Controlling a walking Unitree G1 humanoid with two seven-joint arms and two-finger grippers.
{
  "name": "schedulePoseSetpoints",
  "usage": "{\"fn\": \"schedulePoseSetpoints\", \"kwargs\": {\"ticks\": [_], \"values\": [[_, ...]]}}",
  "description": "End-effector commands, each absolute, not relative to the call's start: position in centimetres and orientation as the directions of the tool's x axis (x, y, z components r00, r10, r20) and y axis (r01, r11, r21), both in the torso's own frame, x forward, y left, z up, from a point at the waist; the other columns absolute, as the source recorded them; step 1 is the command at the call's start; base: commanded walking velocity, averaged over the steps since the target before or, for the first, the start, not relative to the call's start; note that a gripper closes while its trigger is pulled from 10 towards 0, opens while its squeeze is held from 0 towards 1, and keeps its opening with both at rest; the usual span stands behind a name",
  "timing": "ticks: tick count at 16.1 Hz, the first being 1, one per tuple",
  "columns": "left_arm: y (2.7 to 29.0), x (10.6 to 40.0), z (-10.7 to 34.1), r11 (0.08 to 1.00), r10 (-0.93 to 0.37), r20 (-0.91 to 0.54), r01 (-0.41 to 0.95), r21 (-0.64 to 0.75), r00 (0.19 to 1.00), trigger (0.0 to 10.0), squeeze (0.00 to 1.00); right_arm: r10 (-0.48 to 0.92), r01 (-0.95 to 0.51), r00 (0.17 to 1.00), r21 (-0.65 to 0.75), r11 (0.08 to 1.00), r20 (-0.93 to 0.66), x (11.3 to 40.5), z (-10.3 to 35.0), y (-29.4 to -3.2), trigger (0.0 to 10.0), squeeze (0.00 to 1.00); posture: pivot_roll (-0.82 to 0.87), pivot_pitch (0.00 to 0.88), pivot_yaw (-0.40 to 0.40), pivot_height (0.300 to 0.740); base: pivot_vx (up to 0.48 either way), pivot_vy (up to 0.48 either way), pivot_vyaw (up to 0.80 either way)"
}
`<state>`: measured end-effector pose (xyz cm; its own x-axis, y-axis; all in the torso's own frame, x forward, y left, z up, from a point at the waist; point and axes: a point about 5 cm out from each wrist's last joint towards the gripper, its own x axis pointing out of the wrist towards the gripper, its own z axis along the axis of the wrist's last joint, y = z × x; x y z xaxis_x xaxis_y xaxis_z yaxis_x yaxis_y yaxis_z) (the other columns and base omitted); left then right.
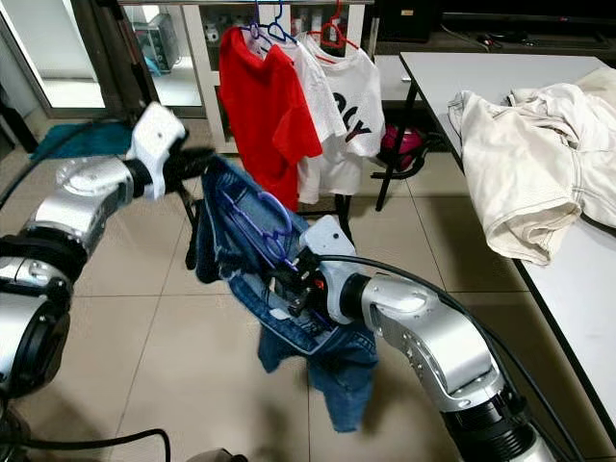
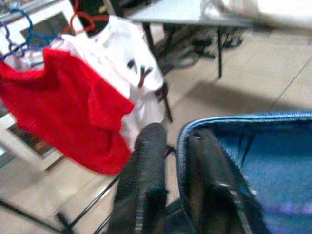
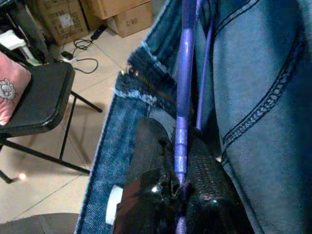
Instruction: Hang hanger
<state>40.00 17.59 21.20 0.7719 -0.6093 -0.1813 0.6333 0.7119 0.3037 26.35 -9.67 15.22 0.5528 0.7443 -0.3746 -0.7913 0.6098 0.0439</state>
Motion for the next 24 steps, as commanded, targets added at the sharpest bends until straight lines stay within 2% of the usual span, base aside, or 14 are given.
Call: {"fn": "schedulePoseSetpoints", "kwargs": {"ticks": [1, 2, 4, 8, 10, 11, 12, 14, 15, 18, 20, 22, 24], "values": [[17.5, 40.3, 23.1, 0.718, -0.625, -0.118, 0.627, 0.304, 0.772, 10.0, 1.0, 0.742, -0.79, 0.55, 0.05, 0.612, -0.383, 26.2, 15.2, -9.8, 0.0, 0.0, -0.15, 0.0, 0.068, 0.74, 0.0, 0.0, 0.0], [17.2, 40.1, 23.3, 0.698, -0.664, -0.105, 0.665, 0.265, 0.74, 10.0, 1.0, 0.722, -0.768, 0.566, 0.063, 0.637, -0.398, 26.4, 14.9, -10.1, 0.0, 0.0, -0.15, 0.0, 0.067, 0.74, 0.0, 0.0, 0.0], [17.2, 39.9, 22.6, 0.657, -0.679, -0.171, 0.695, 0.291, 0.714, 10.0, 1.0, 0.715, -0.758, 0.57, 0.077, 0.648, -0.405, 26.5, 14.7, -10.3, 0.0, 0.0, -0.15, 0.0, 0.067, 0.74, 0.0, 0.0, 0.0], [18.6, 39.7, 21.0, 0.609, -0.579, -0.36, 0.682, 0.405, 0.731, 10.0, 1.0, 0.721, -0.763, 0.566, 0.078, 0.642, -0.401, 26.5, 14.8, -10.1, 0.0, 0.0, -0.15, 0.0, 0.064, 0.74, 0.0, 0.0, 0.0], [18.5, 39.5, 20.3, 0.593, -0.608, -0.403, 0.729, 0.343, 0.684, 10.0, 1.0, 0.722, -0.767, 0.569, 0.062, 0.639, -0.394, 26.5, 14.9, -10.0, 0.0, 0.0, -0.15, 0.0, 0.067, 0.74, 0.0, 0.0, 0.0], [18.1, 39.2, 20.2, 0.585, -0.658, -0.4, 0.767, 0.262, 0.638, 10.0, 1.0, 0.719, -0.768, 0.574, 0.047, 0.639, -0.393, 26.5, 14.9, -10.0, 0.0, 0.0, -0.15, 0.0, 0.068, 0.74, 0.0, 0.0, 0.0], [17.6, 39.0, 20.2, 0.565, -0.718, -0.379, 0.807, 0.175, 0.584, 10.0, 1.0, 0.711, -0.764, 0.582, 0.036, 0.645, -0.394, 26.6, 14.8, -10.0, 0.0, 0.0, -0.15, 0.0, 0.069, 0.74, 0.0, 0.0, 0.0], [17.1, 39.0, 20.8, 0.576, -0.761, -0.305, 0.812, 0.089, 0.573, 10.0, 1.0, 0.709, -0.762, 0.584, 0.033, 0.647, -0.395, 26.6, 14.8, -10.0, 0.0, 0.0, -0.15, 0.0, 0.07, 0.74, 0.0, 0.0, 0.0], [17.1, 39.3, 21.3, 0.611, -0.759, -0.256, 0.791, 0.039, 0.599, 10.0, 1.0, 0.714, -0.766, 0.581, 0.034, 0.642, -0.391, 26.6, 14.8, -9.9, 0.0, 0.0, -0.15, 0.0, 0.07, 0.74, 0.0, 0.0, 0.0], [17.7, 39.6, 21.5, 0.683, -0.71, -0.234, 0.731, 0.004, 0.664, 10.0, 1.0, 0.708, -0.756, 0.588, 0.045, 0.653, -0.392, 26.6, 14.7, -9.9, 0.0, 0.0, -0.14, 0.0, 0.071, 0.74, 0.0, 0.0, 0.0], [17.9, 39.7, 22.0, 0.699, -0.698, -0.187, 0.714, 0.034, 0.692, 10.0, 1.0, 0.695, -0.743, 0.596, 0.052, 0.667, -0.401, 26.7, 14.6, -10.1, 0.0, 0.0, -0.14, 0.0, 0.073, 0.74, 0.0, 0.0, 0.0], [17.5, 39.5, 24.2, 0.698, -0.716, 0.023, 0.713, 0.065, 0.698, 10.0, 1.0, 0.674, -0.72, 0.626, 0.041, 0.693, -0.393, 26.8, 14.6, -10.4, 0.0, 0.0, -0.14, 0.0, 0.072, 0.74, 0.0, 0.0, 0.0], [18.0, 39.5, 25.2, 0.739, -0.665, 0.141, 0.673, -0.015, 0.733, 10.0, 1.0, 0.614, -0.651, 0.686, 0.048, 0.758, -0.391, 27.1, 14.1, -11.4, 0.0, 0.0, -0.14, 0.0, 0.071, 0.74, 0.0, 0.0, 0.0]]}}
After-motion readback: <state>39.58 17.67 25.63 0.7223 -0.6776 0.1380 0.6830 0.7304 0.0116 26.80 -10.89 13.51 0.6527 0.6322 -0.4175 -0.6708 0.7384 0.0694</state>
